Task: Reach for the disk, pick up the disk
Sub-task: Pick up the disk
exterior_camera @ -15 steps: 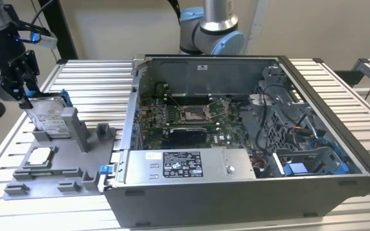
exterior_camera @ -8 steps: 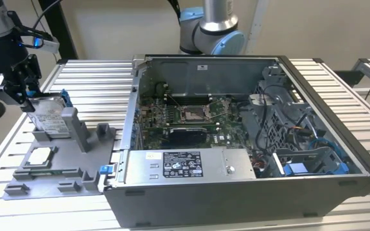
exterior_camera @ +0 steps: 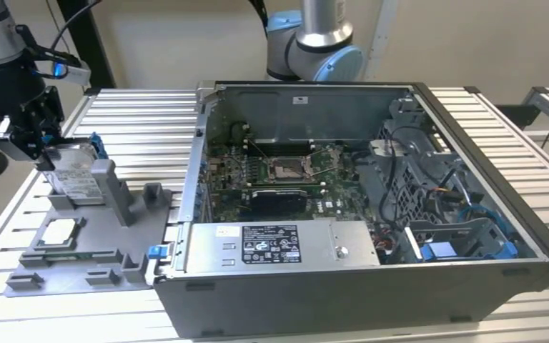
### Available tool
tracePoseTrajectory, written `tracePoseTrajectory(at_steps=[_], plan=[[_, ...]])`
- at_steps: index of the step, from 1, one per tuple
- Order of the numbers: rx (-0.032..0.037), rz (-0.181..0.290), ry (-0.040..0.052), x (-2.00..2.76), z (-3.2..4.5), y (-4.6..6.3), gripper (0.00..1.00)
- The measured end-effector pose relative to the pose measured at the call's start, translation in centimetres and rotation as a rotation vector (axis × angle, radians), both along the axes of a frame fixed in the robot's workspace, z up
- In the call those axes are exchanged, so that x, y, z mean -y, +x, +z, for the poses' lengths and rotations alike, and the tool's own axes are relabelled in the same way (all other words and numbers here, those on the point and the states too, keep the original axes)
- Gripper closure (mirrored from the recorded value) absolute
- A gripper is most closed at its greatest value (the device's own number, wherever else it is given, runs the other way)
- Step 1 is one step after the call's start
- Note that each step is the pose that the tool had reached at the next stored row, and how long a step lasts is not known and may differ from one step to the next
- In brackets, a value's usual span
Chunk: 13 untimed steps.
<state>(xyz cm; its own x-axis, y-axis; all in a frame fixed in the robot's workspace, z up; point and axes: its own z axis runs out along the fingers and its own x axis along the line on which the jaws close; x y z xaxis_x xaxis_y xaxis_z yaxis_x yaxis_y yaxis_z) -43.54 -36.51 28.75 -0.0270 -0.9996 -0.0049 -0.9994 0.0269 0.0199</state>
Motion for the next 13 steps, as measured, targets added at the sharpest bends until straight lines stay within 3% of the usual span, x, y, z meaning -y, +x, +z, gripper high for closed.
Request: tracePoseTrajectory(at_steps=[13], plan=[[0.0,0.0,0.0008,0.0,-1.48,0.0,0.0]])
